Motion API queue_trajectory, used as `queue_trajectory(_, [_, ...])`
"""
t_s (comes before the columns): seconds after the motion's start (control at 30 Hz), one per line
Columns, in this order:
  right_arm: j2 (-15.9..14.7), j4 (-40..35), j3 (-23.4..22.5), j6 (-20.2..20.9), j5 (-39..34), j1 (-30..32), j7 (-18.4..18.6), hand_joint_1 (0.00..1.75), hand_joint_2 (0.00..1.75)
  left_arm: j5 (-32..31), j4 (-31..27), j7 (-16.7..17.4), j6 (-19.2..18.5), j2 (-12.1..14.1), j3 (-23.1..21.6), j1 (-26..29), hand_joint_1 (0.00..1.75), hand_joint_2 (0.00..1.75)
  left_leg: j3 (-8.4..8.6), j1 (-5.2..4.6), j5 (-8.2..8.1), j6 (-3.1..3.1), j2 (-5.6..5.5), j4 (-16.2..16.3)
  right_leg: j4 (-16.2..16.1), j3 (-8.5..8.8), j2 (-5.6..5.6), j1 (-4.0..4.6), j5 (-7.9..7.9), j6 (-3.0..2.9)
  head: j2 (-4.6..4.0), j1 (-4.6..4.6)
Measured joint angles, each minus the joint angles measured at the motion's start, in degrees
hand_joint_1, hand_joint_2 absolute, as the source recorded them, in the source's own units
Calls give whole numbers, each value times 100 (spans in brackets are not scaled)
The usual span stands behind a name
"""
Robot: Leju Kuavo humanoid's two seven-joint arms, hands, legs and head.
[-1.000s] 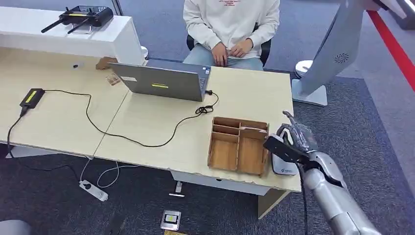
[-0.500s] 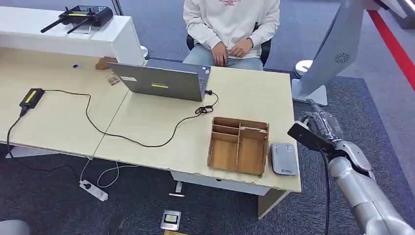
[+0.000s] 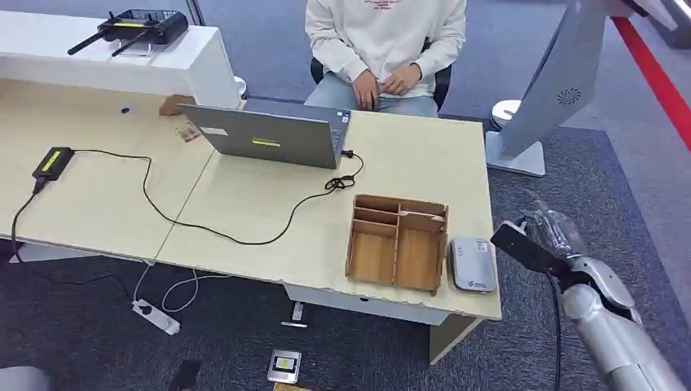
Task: Pass the card to the sensor for recognition and then transmit it.
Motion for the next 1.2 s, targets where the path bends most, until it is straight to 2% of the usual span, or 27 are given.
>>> queue_trajectory(0.17, [-144,-415,-85,44,-2,192,2,175,175,-17,-296,-127,-105,52,2,17,0,0,1,0,0,0,0,-1,0,2,0,1,0,0,0,2])
queue_trajectory(0.37, [-192,-723,-111,116,50,305,33,175,175,33,-356,-284,-241,61,13,16,0,0,1,0,1,0,1,0,0,2,0,0,1,0,0,2])
queue_trajectory(1.03, [-140,-963,-122,199,118,275,-66,175,175,4,-373,-413,-345,9,63,6,0,0,-1,0,1,0,0,-1,0,4,0,0,1,0,0,2])
queue_trajectory(1.1, [-83,-1031,-122,166,146,303,21,175,175,-33,-408,-380,-345,17,74,7,0,0,0,1,0,0,0,-2,0,4,0,1,0,0,0,2])
queue_trajectory(1.2, [121,-1222,-109,46,409,562,405,175,175,-87,-524,-245,-326,61,94,19,0,0,0,11,0,-1,-1,-2,0,6,0,5,-2,-3,0,4])
